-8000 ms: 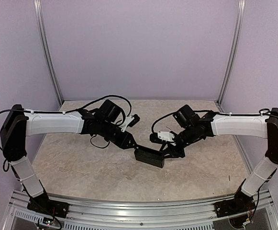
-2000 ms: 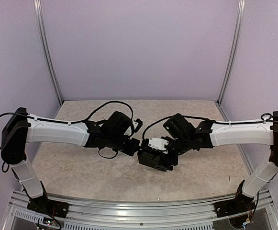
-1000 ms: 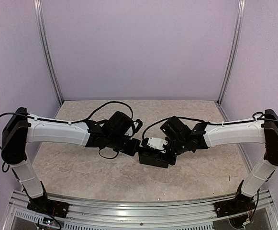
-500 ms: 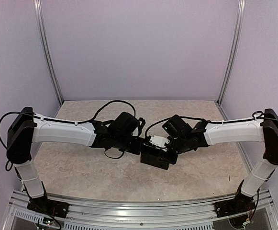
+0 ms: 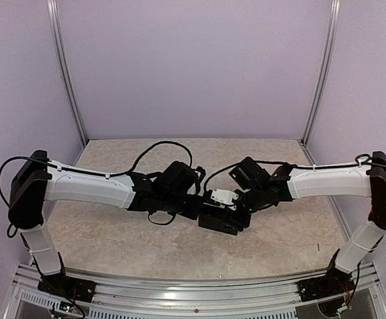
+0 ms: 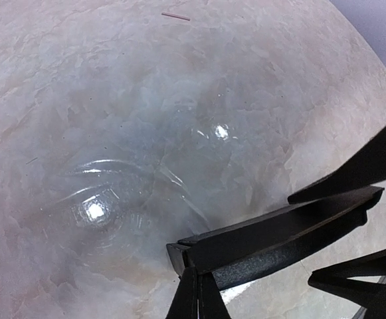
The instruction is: Fold the paper box
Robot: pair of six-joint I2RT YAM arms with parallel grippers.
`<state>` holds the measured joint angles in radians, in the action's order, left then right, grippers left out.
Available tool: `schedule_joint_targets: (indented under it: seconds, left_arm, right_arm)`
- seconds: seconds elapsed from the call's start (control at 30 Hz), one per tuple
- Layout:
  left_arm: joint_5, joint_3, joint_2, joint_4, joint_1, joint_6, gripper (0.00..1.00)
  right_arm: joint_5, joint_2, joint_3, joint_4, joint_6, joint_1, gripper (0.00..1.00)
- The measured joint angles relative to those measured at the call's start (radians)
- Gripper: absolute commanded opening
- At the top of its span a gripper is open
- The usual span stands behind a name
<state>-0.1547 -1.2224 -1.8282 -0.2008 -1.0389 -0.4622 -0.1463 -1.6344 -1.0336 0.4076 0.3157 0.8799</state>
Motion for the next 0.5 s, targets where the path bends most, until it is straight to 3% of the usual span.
schedule_joint_targets:
  seconds: [0.1, 0.2, 0.33, 0.5]
  left_arm:
    - [0.014, 0.011, 0.010, 0.003, -0.016, 0.016, 0.00]
    - [0.014, 0.021, 0.011, 0.018, -0.020, 0.031, 0.00]
    - [0.015, 0.029, 0.011, 0.037, -0.018, 0.054, 0.00]
    - [0.014, 0.029, 0.011, 0.040, -0.018, 0.080, 0.00]
  right_arm:
    - [-0.025, 0.031, -0.009, 0.071, 0.038, -0.009, 0.77]
    - [-0.101, 0.085, -0.055, 0.128, 0.090, -0.040, 0.79]
    - [-0.253, 0.196, -0.148, 0.173, 0.168, -0.121, 0.78]
    - [-0.331, 0.270, -0.148, 0.229, 0.322, -0.203, 0.70]
